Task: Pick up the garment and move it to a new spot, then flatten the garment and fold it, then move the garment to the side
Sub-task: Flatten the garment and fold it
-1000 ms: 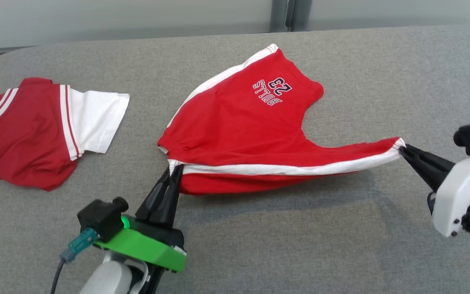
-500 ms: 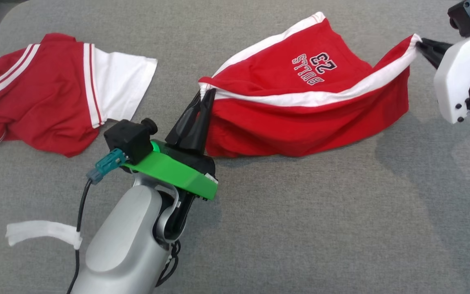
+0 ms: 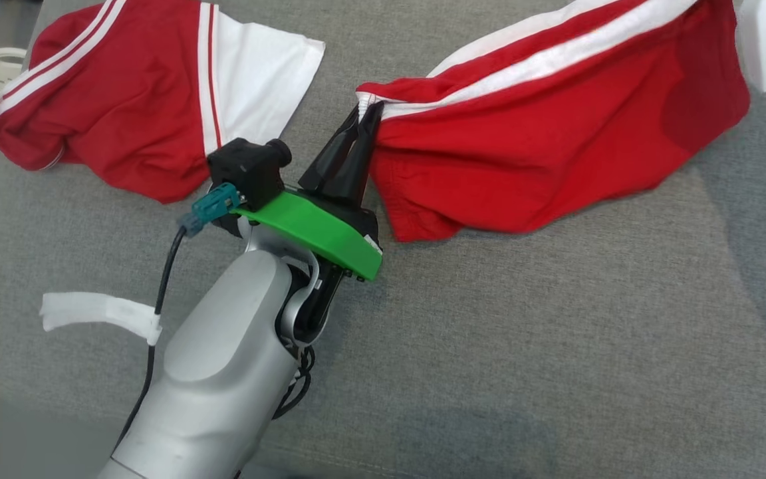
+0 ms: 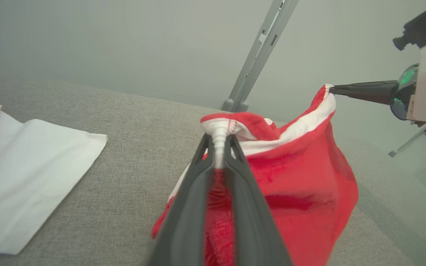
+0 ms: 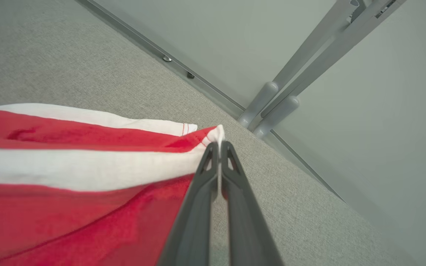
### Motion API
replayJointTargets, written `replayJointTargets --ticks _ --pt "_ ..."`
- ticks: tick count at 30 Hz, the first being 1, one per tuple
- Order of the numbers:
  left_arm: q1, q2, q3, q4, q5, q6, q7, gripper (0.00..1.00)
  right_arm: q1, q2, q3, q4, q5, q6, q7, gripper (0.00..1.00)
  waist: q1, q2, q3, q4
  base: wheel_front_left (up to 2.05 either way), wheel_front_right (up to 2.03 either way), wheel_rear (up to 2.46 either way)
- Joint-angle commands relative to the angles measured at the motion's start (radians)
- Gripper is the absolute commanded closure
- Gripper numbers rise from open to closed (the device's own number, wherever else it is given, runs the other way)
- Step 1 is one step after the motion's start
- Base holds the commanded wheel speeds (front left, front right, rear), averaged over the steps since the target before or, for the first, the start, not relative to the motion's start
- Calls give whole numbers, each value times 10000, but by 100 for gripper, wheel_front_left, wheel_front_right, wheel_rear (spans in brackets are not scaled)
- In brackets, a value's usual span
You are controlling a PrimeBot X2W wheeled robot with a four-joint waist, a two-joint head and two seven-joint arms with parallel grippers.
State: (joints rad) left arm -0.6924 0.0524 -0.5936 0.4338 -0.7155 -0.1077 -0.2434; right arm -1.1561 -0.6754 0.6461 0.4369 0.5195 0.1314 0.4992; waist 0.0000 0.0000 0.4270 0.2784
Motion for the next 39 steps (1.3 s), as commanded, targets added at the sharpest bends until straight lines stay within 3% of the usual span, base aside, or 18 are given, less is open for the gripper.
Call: replayJointTargets --ticks 1,10,11,12,13,14,20,26,35,39 --pt "-293 -12 -58 106 -142 79 -46 100 -155 36 17 223 -77 -14 -89 100 0 0 390 407 0 0 0" --pt "-1316 -12 -918 964 -1271 923 -141 100 -887 526 140 1675 -299 -14 -681 100 0 0 869 655 0 0 0" --pt "-1415 -11 -1017 1038 -1349 979 -145 77 -961 570 171 1785 -320 -14 -745 100 0 0 933 666 0 0 0" --pt "-1510 -12 -1103 1089 -1420 1025 -163 18 -1034 640 192 1871 -332 -14 -841 100 0 0 984 668 0 0 0" --pt "-1566 -13 -1194 1170 -1523 1098 -175 0 -1077 716 232 1944 -349 -14 -918 52 0 0 1019 664 0 0 0" --pt "-1662 -10 -1240 1206 -1603 1184 -189 0 -1151 735 233 2061 -451 -14 -1022 0 0 0 1044 659 0 0 0" --pt "-1987 -6 -1235 1340 -1864 1539 -224 0 -1332 1064 47 2475 -581 -14 -2132 0 0 0 944 553 0 0 0" --pt "-1400 2 -336 1096 -1146 1829 -218 0 -742 1256 -537 2614 -329 -14 -3219 0 0 0 385 332 0 0 0" --pt "727 36 2048 -1426 950 1669 -209 0 492 1685 -1757 2953 -310 -14 -4039 0 0 0 -393 -54 0 0 0" --pt "2015 5 2871 -2506 1550 1396 -210 0 1295 2001 -2333 3076 -299 -14 -4489 0 0 0 -738 -145 0 0 0"
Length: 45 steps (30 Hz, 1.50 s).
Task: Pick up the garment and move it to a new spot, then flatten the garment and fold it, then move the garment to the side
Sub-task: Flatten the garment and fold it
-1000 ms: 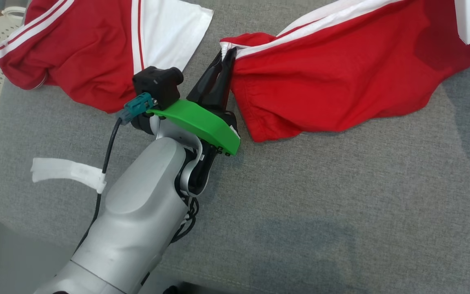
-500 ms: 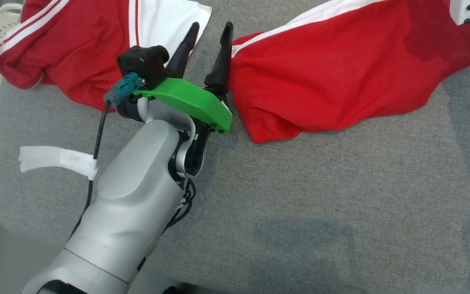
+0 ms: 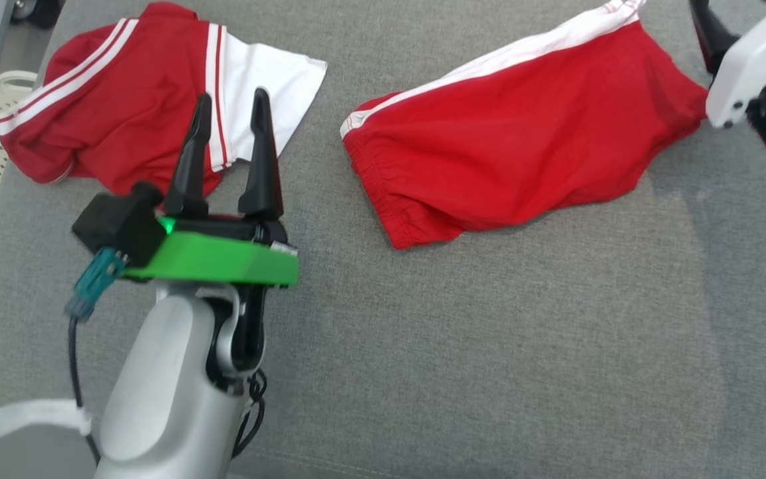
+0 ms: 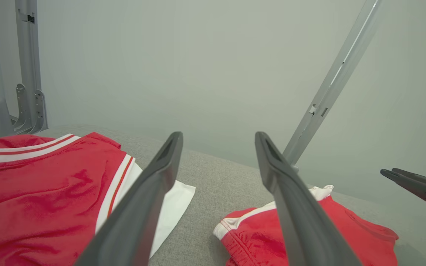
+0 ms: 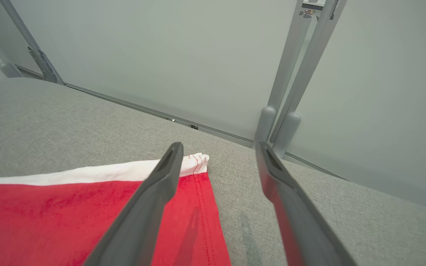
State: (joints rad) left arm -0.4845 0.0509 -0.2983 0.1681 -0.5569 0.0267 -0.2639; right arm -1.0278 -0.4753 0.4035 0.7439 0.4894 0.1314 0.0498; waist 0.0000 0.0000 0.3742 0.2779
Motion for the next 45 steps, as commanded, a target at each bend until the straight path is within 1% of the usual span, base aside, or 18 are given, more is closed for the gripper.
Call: replayJointTargets --ticks 1,5,10,13,21,25,31,33,34,40,45 --pt "138 17 85 -131 95 -94 -5 0 196 53 -51 48 24 -14 -62 0 0 0 -276 -132 0 0 0" --pt "1135 9 373 -856 434 -660 -3 0 969 241 -536 278 82 -14 -279 0 0 0 -546 -82 0 0 0" --pt "2013 5 415 -1010 1038 -1126 -4 0 1739 454 -953 609 61 -14 -325 0 0 0 -721 13 0 0 0" --pt "2329 4 359 -1065 1306 -1320 -5 0 1998 564 -1261 857 12 -14 -354 0 0 0 -657 94 0 0 0" --pt "2657 3 141 -1430 1350 -1437 -6 0 2207 723 -2052 1632 -273 -14 -417 0 0 0 -334 445 0 0 0" --pt "2671 3 13 -1445 1301 -1369 -6 0 2183 872 -2254 1922 -283 -14 -232 0 0 0 -154 562 0 0 0" --pt "2512 2 -50 -1448 1183 -1302 -4 0 2164 1176 -2365 2418 -291 -14 374 0 0 0 33 694 0 0 0" --pt "2471 2 -44 -1435 1198 -1283 -6 0 2183 1279 -2303 2492 -376 -6 555 65 0 0 69 701 0 0 0" --pt "2459 2 -49 -1419 1185 -1281 -4 0 2171 1313 -2271 2502 -425 -6 589 100 0 0 82 698 0 0 0" --pt "2439 3 -94 -1284 1219 -1258 -6 0 2359 1312 -2219 2417 -600 -12 707 100 0 0 -33 635 0 0 0" --pt "2571 3 -119 -1096 1355 -1288 -6 0 2796 1305 -2386 2035 -659 -15 435 100 0 0 -372 460 0 0 0"
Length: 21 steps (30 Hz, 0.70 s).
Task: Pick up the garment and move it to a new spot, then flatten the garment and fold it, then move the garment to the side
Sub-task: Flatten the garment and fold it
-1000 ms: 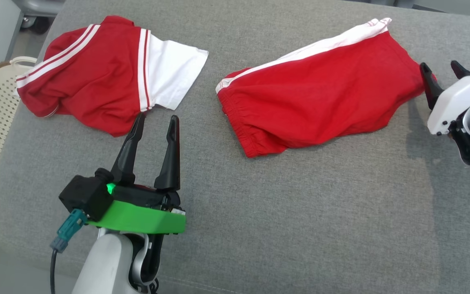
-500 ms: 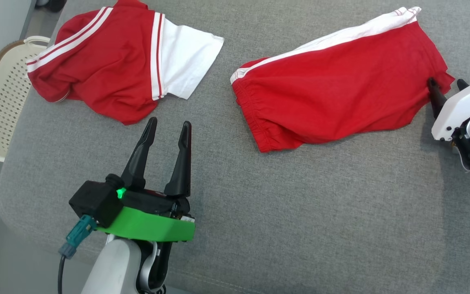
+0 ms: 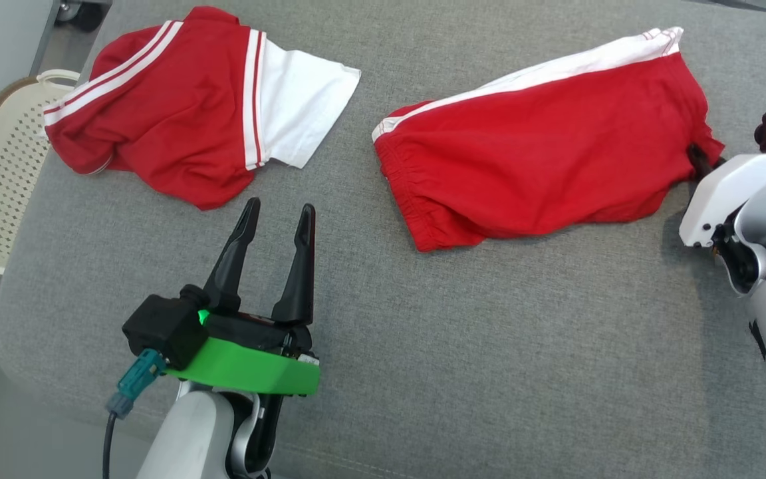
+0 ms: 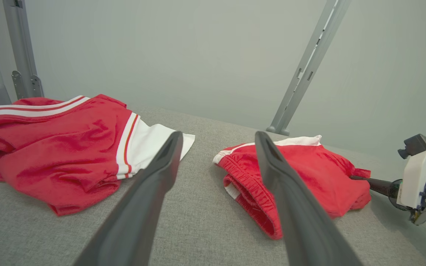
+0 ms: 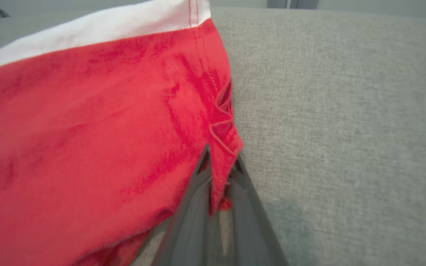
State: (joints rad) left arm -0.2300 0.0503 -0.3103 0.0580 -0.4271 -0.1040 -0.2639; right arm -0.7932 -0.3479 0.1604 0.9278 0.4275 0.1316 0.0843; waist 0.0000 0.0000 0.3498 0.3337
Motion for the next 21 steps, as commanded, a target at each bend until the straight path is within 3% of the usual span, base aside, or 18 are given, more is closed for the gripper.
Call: replayJointTargets --ticks 1,11,19,20,21 --pt "58 9 19 31 77 15 -4 0 562 47 -49 104 -37 -19 17 100 0 0 -217 -143 0 0 0" --pt "562 10 201 281 309 52 -4 0 2228 523 -1540 -1559 -1136 -19 -505 100 0 0 -851 -741 0 0 0" --pt "807 12 475 655 735 79 -4 0 3761 1684 -2813 -3457 -2390 -17 69 100 0 0 -1105 -1065 0 0 0" --pt "812 13 506 702 767 80 -6 0 3913 1827 -2905 -3684 -2489 -16 164 66 0 0 -1140 -1084 0 0 0" --pt "813 12 527 741 804 88 -6 0 4054 1928 -2999 -3897 -2588 -16 261 0 0 0 -1162 -1098 0 0 0"
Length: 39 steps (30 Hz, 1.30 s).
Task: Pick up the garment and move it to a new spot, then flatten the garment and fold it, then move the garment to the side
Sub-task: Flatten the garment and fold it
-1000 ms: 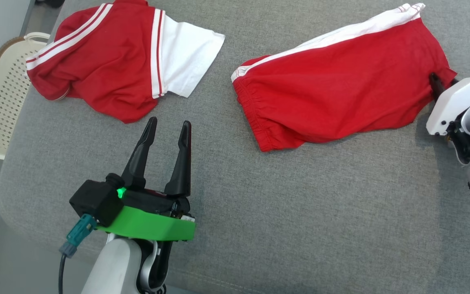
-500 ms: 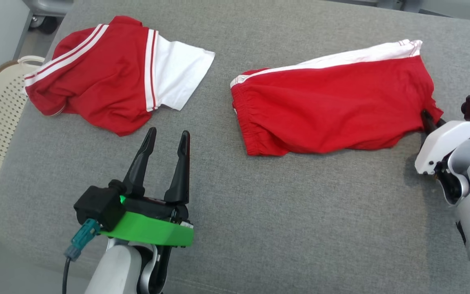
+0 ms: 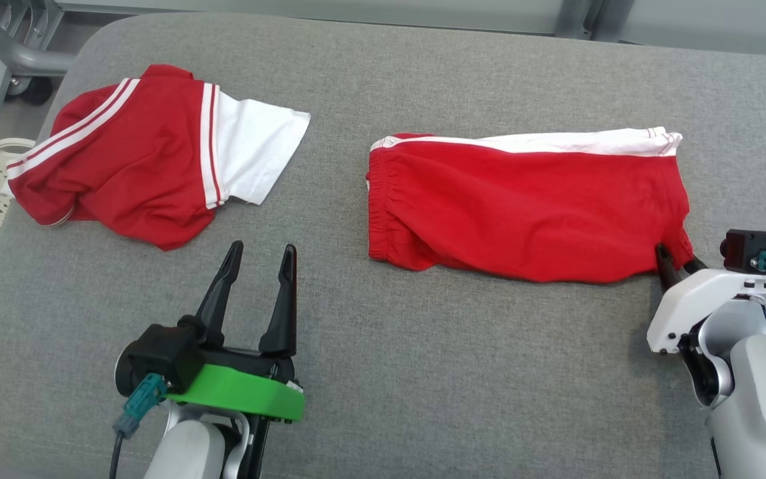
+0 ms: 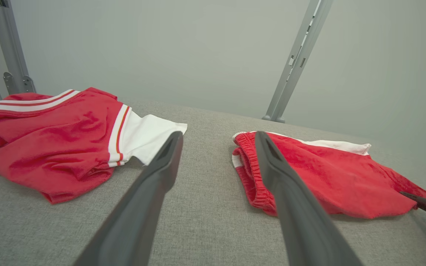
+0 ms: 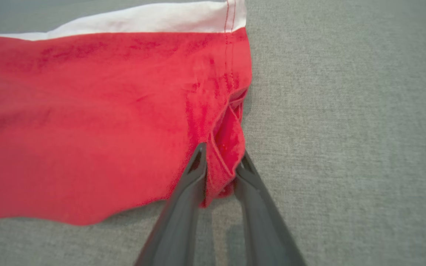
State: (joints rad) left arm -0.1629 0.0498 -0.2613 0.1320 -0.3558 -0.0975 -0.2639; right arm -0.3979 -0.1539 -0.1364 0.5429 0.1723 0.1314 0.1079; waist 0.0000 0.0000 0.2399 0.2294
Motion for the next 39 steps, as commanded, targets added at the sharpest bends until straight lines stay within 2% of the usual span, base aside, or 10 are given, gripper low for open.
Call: replayJointTargets --ticks 1,7,16,24,29,39 --pt "129 17 52 45 111 22 -6 0 216 48 -137 -250 -177 -14 78 0 0 0 -86 -67 0 0 0" --pt "223 19 295 356 -2 130 -6 0 876 446 -705 -1385 -1017 -14 -165 0 0 0 -469 -147 0 0 0" --pt "628 52 1003 421 329 250 -4 0 1809 871 -661 -2419 -810 -14 -1687 0 0 0 -1227 -578 0 0 0" --pt "1007 318 1749 820 490 252 -6 0 2594 1023 179 -2982 300 -14 -3023 0 0 0 -1778 -1341 0 0 0" --pt "1121 439 1948 983 405 125 -6 0 3049 1030 918 -3021 837 -12 -3382 0 0 0 -1999 -1656 0 0 0" --pt "1800 759 2186 1127 393 -27 -6 0 3577 1015 1962 -2761 468 -14 -3356 0 0 0 -2378 -2062 0 0 0"
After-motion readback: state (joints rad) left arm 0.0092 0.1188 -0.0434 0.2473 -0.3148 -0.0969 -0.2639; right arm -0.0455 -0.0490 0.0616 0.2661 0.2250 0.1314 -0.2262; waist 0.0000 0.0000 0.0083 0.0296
